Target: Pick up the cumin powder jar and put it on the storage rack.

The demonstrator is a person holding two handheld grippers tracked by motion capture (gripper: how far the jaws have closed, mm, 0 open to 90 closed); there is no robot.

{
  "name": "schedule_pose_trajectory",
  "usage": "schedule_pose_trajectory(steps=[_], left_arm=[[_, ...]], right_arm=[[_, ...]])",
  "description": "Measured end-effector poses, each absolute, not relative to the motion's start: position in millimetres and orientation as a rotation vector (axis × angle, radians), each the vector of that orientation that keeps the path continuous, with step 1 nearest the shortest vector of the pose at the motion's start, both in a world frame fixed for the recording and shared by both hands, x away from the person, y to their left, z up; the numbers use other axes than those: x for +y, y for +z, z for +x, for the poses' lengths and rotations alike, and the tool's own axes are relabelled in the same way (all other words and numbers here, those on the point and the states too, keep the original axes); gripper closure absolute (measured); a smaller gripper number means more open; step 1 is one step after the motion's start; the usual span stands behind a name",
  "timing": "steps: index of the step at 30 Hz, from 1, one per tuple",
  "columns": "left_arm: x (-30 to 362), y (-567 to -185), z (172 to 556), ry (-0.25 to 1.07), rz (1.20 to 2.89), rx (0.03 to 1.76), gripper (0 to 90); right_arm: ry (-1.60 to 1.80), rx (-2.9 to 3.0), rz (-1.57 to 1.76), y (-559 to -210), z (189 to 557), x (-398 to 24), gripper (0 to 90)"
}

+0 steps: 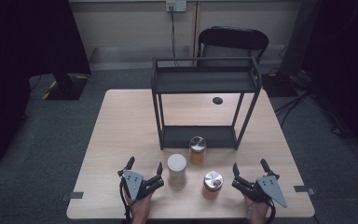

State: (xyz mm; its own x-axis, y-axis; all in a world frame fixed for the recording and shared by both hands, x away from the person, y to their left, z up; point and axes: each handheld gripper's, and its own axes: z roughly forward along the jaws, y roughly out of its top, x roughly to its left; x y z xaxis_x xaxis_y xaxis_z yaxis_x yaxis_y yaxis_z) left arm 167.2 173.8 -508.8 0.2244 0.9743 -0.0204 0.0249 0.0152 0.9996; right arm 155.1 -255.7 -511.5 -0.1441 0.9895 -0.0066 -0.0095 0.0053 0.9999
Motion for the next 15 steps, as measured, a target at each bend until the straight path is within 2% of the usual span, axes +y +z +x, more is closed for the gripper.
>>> schedule_pose_trajectory(steps=[15], left_arm=[[174.7,-508.7,167.4,1.012,1.310,1.066,0.3]], right_arm=[[1.316,1.315,1.125,-511.3,155.2,-256.2,1.4]])
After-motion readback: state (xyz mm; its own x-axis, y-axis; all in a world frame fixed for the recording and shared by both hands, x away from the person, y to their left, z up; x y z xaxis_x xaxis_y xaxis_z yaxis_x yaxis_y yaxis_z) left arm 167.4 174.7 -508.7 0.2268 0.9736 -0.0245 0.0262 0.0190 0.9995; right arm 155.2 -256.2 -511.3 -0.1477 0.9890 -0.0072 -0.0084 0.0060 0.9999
